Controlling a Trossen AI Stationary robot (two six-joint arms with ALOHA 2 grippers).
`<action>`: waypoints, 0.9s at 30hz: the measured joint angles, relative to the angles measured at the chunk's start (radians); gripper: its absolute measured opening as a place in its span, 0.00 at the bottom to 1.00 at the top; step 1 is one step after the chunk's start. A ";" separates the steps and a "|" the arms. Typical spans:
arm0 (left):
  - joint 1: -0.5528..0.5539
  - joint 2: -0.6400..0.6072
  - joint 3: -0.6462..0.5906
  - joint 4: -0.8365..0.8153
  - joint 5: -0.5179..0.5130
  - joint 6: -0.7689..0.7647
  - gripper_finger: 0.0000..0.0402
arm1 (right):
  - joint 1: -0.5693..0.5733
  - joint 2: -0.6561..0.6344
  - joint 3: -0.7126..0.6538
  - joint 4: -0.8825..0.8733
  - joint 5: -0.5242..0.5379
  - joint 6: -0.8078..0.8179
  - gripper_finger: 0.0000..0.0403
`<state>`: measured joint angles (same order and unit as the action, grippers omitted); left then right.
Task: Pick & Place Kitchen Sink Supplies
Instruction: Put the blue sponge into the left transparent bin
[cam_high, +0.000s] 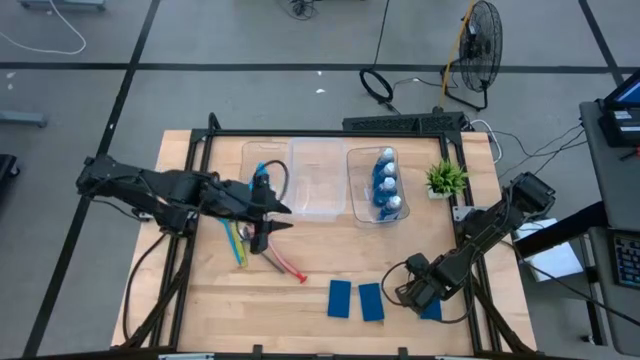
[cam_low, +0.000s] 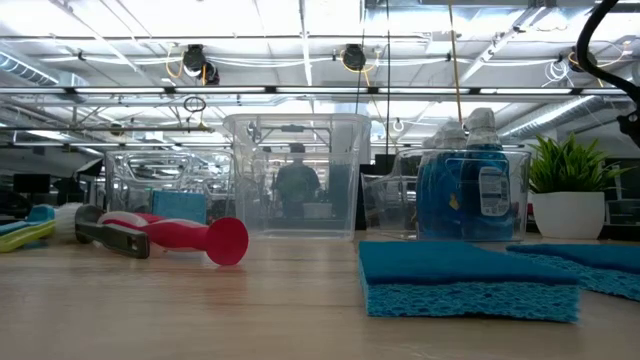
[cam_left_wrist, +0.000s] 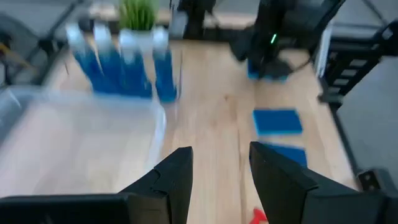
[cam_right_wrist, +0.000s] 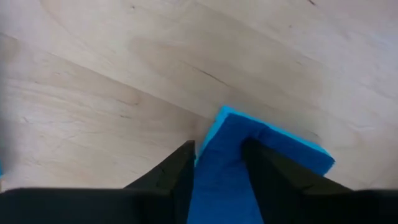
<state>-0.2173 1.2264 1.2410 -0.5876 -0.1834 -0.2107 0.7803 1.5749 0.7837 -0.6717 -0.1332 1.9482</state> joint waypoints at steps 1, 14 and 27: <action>0.000 -0.003 -0.024 0.012 0.000 -0.012 0.41 | 0.000 0.000 0.000 -0.001 -0.001 0.000 0.32; 0.000 -0.080 -0.179 0.088 -0.001 -0.081 0.41 | 0.000 0.001 0.000 -0.012 -0.001 0.004 0.12; -0.006 -0.292 -0.386 0.232 -0.002 -0.142 0.41 | 0.000 0.002 -0.001 -0.016 0.000 0.011 0.01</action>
<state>-0.2236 0.9344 0.8548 -0.3559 -0.1855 -0.3530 0.7803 1.5764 0.7830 -0.6875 -0.1332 1.9594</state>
